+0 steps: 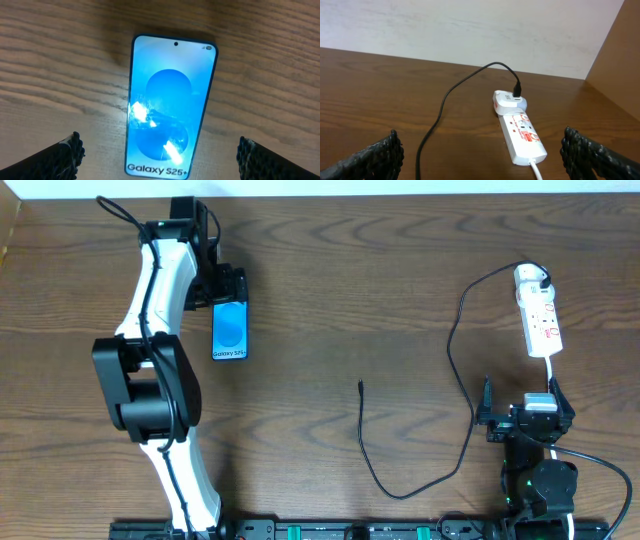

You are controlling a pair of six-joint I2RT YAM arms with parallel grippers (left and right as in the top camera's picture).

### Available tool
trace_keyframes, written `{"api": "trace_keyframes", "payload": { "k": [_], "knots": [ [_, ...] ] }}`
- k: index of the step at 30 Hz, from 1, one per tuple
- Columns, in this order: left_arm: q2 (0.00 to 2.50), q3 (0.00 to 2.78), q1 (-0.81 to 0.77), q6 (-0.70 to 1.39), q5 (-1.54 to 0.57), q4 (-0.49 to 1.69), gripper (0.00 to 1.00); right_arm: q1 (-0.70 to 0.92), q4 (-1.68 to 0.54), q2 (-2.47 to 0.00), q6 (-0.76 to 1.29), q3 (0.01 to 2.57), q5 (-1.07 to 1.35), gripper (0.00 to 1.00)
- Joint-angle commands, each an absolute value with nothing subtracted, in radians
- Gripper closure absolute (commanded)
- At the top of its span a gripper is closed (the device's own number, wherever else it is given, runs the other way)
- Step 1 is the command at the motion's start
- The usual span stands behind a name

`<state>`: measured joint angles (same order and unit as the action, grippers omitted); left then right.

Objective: Plug charger to phone and switch on socket
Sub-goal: 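Lower the left gripper and close it on the phone's bottom edge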

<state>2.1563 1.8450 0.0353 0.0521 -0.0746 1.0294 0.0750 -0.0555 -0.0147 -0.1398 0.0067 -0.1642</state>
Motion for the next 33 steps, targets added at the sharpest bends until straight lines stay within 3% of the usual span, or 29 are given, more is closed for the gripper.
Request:
{"api": "trace_keyframes", "payload": {
  "k": [1, 33],
  "knots": [
    [2.188, 1.828, 0.031, 0.047, -0.063, 1.019, 0.01, 0.069, -0.059, -0.009, -0.147, 0.006, -0.162, 0.01],
    [2.225, 1.683, -0.003, 0.047, -0.050, 0.842, 0.01, 0.069, -0.059, -0.009, -0.147, 0.006, -0.162, 0.01]
  ]
}}
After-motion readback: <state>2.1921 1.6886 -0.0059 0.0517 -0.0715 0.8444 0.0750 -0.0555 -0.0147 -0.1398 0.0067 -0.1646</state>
